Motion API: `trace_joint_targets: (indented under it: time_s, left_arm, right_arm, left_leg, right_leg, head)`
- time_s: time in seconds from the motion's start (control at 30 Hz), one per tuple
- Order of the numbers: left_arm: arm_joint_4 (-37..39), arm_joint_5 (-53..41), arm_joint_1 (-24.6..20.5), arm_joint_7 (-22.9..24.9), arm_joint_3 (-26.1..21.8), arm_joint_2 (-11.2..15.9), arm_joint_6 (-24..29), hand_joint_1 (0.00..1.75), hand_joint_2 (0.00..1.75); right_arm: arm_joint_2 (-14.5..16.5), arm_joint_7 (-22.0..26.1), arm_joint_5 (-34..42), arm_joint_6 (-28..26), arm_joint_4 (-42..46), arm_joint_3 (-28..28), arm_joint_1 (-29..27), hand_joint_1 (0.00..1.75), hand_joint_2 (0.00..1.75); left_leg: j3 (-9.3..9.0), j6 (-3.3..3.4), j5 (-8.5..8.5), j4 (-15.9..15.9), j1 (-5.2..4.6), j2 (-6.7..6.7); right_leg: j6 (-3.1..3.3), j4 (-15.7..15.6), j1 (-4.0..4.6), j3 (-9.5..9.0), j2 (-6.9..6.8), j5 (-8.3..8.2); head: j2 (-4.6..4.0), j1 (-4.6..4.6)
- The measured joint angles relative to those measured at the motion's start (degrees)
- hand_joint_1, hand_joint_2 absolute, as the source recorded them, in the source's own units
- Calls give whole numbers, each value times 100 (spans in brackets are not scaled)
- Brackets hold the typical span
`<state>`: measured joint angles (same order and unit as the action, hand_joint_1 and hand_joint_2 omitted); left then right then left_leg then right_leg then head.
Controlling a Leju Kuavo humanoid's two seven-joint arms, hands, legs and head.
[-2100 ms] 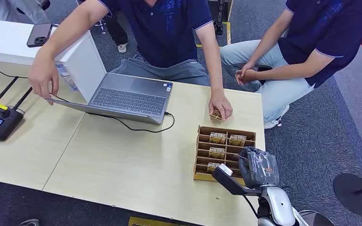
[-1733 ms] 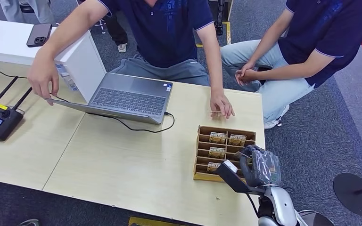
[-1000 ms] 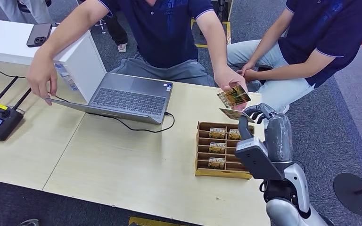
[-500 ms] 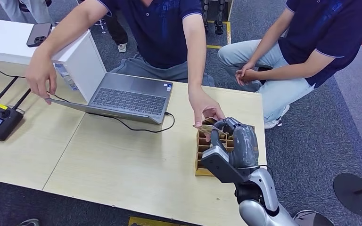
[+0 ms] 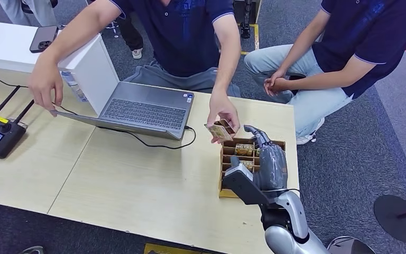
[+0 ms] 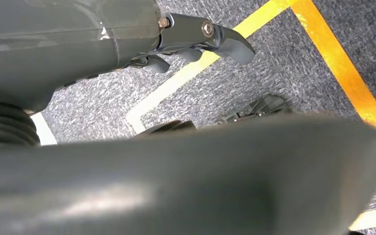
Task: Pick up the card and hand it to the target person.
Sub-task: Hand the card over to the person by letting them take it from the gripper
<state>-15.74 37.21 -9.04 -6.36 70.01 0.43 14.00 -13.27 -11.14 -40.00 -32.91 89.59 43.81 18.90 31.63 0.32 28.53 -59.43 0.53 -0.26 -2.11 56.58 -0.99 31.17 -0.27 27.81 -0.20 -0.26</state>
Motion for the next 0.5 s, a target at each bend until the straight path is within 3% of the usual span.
trace_joint_targets:
  time_s: [0.33,0.5]
  left_arm:
    - [0,102,67,-77,-43,1,99,0,0]
    - [0,225,145,-178,-116,5,169,0,0]
  right_arm:
    - [-171,-147,456,-370,66,-331,-360,0,175]
    - [-377,-119,1101,-553,210,-709,-825,0,175]
  left_leg:
    - [-1,0,0,-1,-1,0]
    - [0,0,2,-1,-1,0]
  right_leg:
    - [0,-1,0,1,0,0]
    - [0,-2,0,2,0,0]
  head:
    - [0,0]
    - [0,0]
